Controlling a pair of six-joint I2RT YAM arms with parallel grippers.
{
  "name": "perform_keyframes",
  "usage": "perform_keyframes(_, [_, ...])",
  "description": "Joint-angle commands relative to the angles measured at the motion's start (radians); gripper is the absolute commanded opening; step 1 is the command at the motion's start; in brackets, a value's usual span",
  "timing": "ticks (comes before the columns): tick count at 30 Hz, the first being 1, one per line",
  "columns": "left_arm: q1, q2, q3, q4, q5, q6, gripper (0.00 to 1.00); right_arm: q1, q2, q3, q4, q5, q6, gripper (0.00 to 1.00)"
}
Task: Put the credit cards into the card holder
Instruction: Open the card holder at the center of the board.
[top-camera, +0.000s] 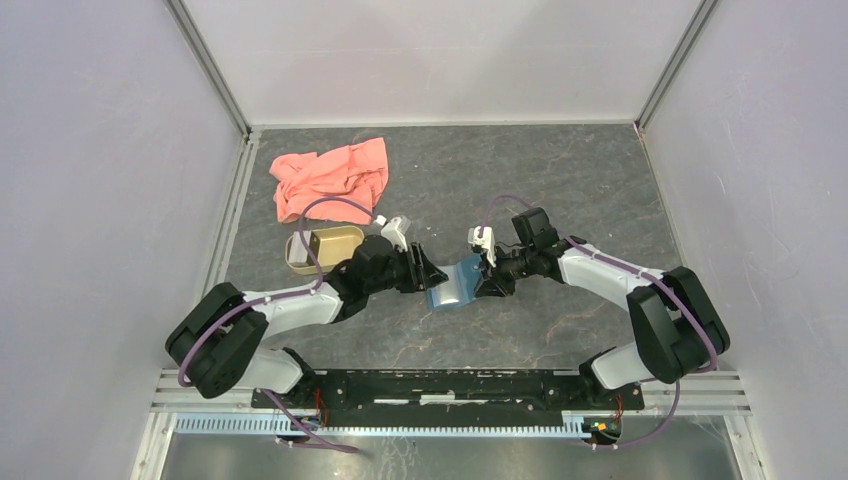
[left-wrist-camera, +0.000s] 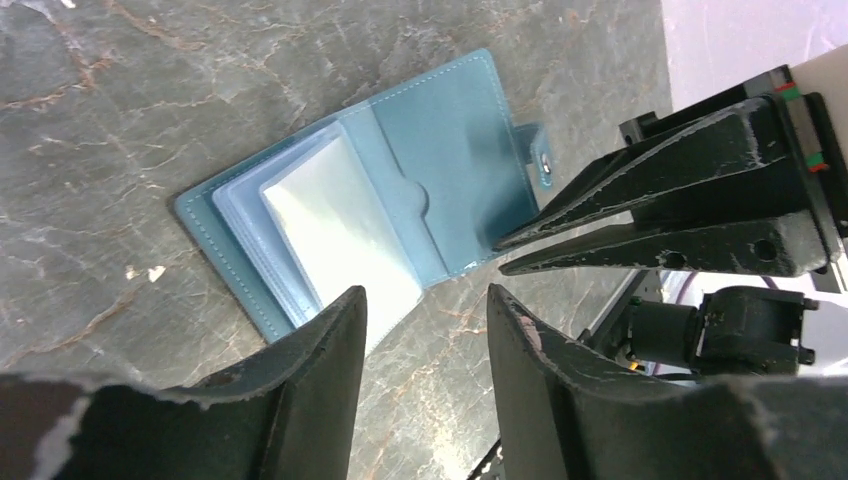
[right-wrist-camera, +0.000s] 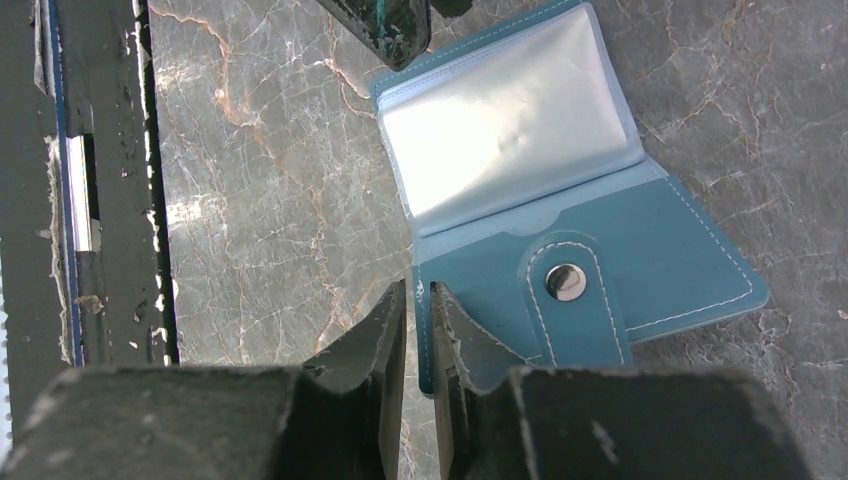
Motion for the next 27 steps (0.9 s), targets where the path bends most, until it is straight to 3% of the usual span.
perform_keyframes(1, [0.000, -0.012, -0.004, -0.020, -0.061, 0.045, 0.56, 0.002, 0.008, 0.003, 0.019, -0.020, -0.001, 0.20])
perform_keyframes(6, [0.000, 0.040, 0.020, -0.027, -0.088, 0.064, 0.66, 0.003, 0.009, 0.004, 0.018, -0.018, -0.002, 0.20])
perform_keyframes(27, [0.003, 0.171, 0.118, -0.030, -0.105, 0.121, 0.65, 0.003, 0.013, 0.008, 0.008, -0.015, -0.008, 0.20])
